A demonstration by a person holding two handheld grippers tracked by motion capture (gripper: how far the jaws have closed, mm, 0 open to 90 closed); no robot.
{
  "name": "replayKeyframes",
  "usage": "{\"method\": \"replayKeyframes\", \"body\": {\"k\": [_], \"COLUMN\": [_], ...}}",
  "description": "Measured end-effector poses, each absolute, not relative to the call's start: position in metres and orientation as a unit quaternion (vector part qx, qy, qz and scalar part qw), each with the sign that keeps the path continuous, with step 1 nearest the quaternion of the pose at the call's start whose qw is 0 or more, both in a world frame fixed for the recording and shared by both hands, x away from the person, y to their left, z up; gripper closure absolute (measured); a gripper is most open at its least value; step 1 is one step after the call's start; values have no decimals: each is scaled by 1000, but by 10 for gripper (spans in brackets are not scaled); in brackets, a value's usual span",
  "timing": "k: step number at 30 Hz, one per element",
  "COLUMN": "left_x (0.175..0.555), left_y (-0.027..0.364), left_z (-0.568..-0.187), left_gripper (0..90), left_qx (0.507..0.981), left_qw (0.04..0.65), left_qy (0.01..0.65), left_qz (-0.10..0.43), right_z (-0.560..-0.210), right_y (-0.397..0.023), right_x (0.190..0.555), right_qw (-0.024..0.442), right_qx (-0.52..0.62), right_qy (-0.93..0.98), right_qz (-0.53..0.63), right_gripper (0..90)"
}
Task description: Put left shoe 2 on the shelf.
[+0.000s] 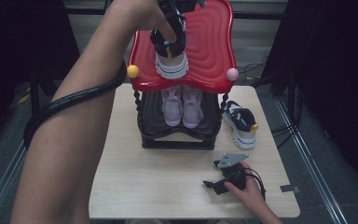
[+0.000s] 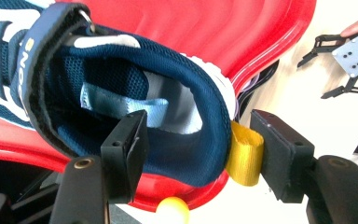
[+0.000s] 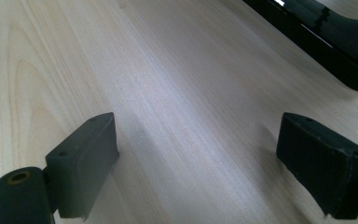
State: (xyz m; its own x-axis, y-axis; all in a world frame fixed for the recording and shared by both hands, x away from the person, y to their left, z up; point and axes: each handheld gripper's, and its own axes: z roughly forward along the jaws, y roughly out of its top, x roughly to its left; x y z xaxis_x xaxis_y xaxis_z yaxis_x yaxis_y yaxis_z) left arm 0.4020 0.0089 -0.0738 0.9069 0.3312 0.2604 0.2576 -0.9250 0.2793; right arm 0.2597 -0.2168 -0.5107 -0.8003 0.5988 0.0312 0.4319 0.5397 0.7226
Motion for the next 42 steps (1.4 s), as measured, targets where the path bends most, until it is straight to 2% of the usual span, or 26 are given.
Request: {"method": "replayKeyframes", "body": {"k": [23,42], "left_x": [392,387], "left_y": [40,84], "left_z": [-70,-85], "left_gripper": [362,364], "left_qx": [966,962], "left_qw": [123,128], "left_qy": [172,205], "left_qz": [145,124], "right_z": [-511,-511], "right_y": [-217,-217], "right_x": [260,260], "right_qw": [110,110], "right_qx": [296,297], "right_qy": [870,870], "right_qz": [377,377], "right_gripper": [117,117]}}
